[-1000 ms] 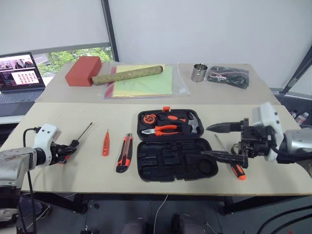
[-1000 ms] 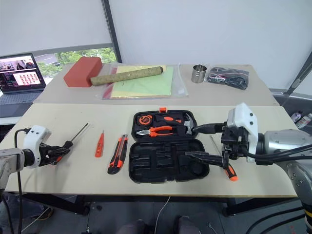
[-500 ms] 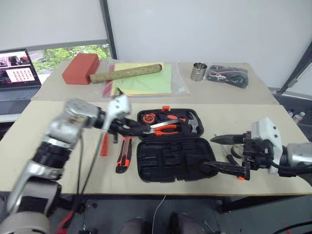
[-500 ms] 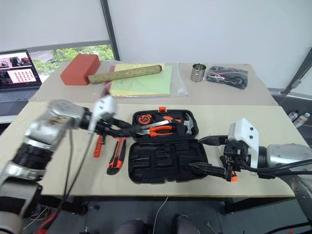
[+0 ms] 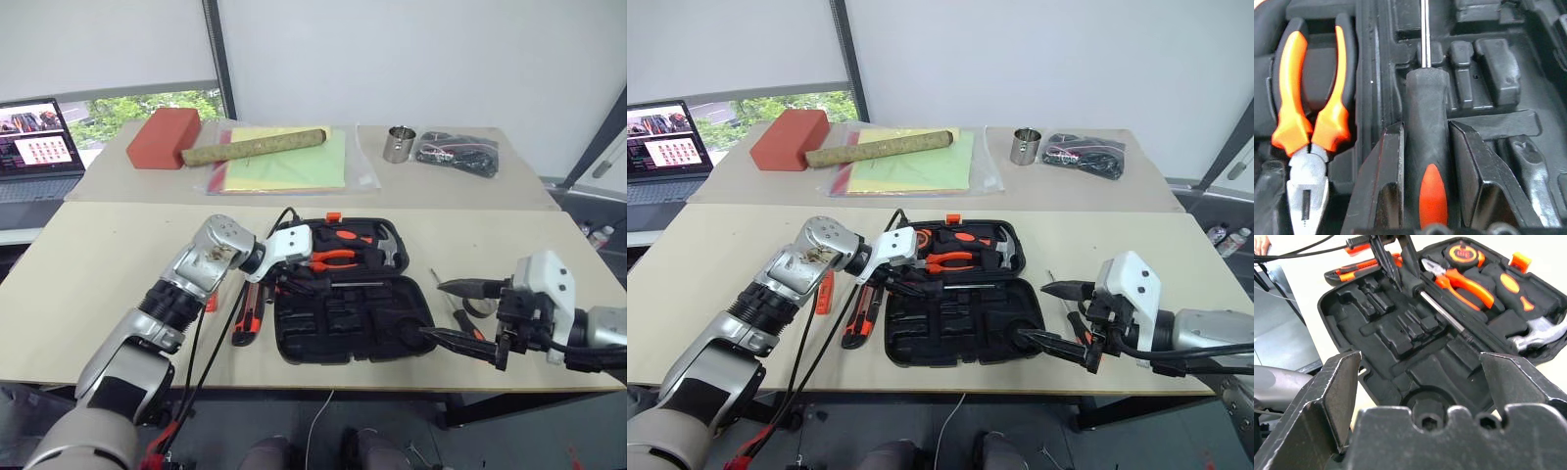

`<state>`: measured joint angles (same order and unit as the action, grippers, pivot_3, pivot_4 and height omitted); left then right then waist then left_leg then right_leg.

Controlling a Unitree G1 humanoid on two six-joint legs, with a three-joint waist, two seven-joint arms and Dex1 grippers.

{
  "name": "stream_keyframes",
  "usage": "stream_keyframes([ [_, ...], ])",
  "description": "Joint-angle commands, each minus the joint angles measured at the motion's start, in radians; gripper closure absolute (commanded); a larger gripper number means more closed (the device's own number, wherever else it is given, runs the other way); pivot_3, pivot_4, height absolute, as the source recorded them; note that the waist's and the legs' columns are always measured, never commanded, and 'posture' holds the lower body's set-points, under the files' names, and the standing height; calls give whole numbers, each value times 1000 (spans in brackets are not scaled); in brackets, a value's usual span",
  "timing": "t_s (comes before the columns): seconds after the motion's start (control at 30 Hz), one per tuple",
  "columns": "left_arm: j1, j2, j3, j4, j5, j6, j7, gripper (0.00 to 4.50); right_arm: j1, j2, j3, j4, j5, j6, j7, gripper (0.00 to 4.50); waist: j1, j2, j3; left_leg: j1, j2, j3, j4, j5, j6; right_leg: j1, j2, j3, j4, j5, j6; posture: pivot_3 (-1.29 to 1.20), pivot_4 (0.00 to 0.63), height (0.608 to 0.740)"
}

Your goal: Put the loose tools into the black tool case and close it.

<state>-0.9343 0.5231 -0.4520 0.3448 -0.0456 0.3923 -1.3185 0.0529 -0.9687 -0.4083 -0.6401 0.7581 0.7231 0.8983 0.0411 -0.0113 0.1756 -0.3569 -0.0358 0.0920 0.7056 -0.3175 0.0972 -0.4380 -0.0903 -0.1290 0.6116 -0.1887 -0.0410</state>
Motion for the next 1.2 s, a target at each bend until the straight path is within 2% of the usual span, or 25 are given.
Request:
stream_keyframes([
  [0.03, -18, -12, 5, -1, 15, -14, -8, 3604, -11, 5, -36, -23, 3, -19, -22, 0, 0, 0, 0, 0, 0, 0, 0, 0, 0, 0, 0, 0, 0, 0, 0, 0, 150, 737],
  [0.4, -21, -53, 0, 2, 45, 3, -10, 3604, -9, 20, -30, -22, 3, -22, -47, 0, 1, 0, 0, -2, 0, -1, 1, 0, 1, -1, 0, -1, 0, 1, -1, 0, 150, 737],
  [0.47, -24, -57, 3, 5, 46, 3, -15, 2584, -10, 22, -31, -21, 3, -22, -48, 0, 1, 0, 0, -2, 0, -1, 1, 1, 1, -1, 0, -1, 0, 1, -1, 0, 150, 737],
  [0.5, -28, -59, 11, -6, 35, 17, -23, 2382, -10, 22, -32, -21, 4, -21, -48, 0, 2, 0, 0, -2, 0, -1, 1, 1, 1, -1, 0, -1, 0, 1, -1, 0, 150, 737],
  [0.67, -47, -68, 59, -82, -33, 103, -48, 518, -7, 24, -38, -23, 9, -20, -47, 0, 2, 0, 0, -5, 0, -2, 6, 0, 1, -1, 0, -2, 1, 0, 1, 0, 150, 737],
  [0.73, -46, -67, 63, -105, -43, 121, -49, 518, -6, 25, -40, -24, 11, -20, -47, 0, 2, 0, 0, -6, 0, -3, 7, 0, 1, -2, 0, -2, 1, 0, 2, 0, 150, 737],
  [0.77, -44, -67, 63, -112, -45, 126, -47, 674, -5, 25, -41, -24, 11, -19, -47, 0, 2, 0, 0, -6, 0, -3, 7, 0, 1, -2, 0, -2, 1, 0, 3, 0, 150, 737],
  [0.83, -38, -69, 57, -116, -39, 121, -35, 1285, -2, 26, -44, -25, 12, -20, -46, 0, 2, 0, 0, -6, 0, -3, 7, 0, 1, -1, 0, -2, 1, 0, 2, 0, 150, 737],
  [1.03, -23, -71, 26, -76, -8, 52, -21, 3653, -7, 23, -52, -24, 18, -16, -46, 0, 2, 0, 0, -6, 0, -3, 7, 0, 1, -1, 0, -2, 1, 2, -1, 0, 150, 737],
  [1.1, -23, -74, 16, -50, 8, 27, -15, 4312, -9, 22, -53, -23, 18, -15, -47, 0, 2, 0, 0, -6, 0, -3, 7, 0, 1, -1, 0, -3, 1, 2, -1, 0, 150, 737],
  [1.2, -27, -89, 6, -7, 29, 2, 0, 4428, -7, 21, -54, -22, 17, -16, -49, 0, 3, 0, 0, -6, 0, -3, 7, 0, 2, -1, 0, -3, 1, 2, -1, 0, 150, 737],
])
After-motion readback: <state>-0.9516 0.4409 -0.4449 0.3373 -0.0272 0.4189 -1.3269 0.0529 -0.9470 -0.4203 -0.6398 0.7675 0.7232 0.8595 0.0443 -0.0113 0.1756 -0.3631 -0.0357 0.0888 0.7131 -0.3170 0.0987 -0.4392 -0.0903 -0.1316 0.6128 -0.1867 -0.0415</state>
